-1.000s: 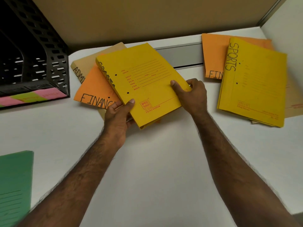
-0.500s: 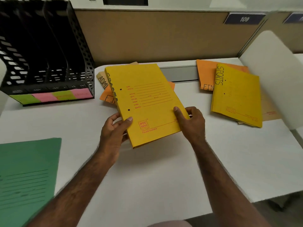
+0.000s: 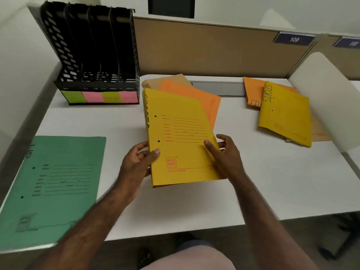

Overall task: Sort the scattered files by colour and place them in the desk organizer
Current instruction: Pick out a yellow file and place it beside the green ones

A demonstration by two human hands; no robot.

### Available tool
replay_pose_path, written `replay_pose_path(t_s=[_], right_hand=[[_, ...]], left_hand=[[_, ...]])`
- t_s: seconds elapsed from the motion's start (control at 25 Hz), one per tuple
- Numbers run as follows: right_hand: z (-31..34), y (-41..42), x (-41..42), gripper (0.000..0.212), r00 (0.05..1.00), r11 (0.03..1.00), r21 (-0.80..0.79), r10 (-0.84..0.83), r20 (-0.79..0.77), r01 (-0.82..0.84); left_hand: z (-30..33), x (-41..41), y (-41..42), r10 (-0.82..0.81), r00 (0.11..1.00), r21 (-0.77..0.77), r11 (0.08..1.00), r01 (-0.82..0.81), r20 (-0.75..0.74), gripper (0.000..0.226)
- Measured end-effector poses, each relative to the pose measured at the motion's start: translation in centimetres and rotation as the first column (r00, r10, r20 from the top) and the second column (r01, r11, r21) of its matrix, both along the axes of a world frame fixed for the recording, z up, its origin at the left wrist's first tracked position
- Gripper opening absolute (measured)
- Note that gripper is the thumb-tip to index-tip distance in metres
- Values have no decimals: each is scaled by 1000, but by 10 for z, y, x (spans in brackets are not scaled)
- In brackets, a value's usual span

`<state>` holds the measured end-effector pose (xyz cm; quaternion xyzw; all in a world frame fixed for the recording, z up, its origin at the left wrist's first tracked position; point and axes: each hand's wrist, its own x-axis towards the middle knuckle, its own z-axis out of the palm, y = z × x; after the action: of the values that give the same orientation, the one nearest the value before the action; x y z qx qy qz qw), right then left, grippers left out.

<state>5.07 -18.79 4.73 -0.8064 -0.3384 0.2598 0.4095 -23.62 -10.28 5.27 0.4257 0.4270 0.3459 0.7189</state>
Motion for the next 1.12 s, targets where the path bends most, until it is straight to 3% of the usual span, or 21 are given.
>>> replay_pose_path(t_s=[0.16,0.48,0.8,0.96,1.12], right_hand=[[-2,-17,-25,79,999,999,-35,34,18,-33],[-27,-45,-78,68,996,995,-84,50,68,-44],[-56,-55,-106,73,990,976,-181,134,47,-124],[-62,-47,-114,75,986,966,-210,163,40,-151],[-66,-37,-119,78,980,953,-247,194,44,-177]], left_hand=[[-15,-35,-28,-25,1000,-6,1000,25,-17,66],[-48,-87,-65,42,986,-2,999,-43,-160,59],[-71,-124,-71,8,969,7,1000,-6,-249,42],[-74,-125,-69,77,935,89,995,-49,-347,32],[-80,-126,-71,133,842,252,968,4,-523,33]])
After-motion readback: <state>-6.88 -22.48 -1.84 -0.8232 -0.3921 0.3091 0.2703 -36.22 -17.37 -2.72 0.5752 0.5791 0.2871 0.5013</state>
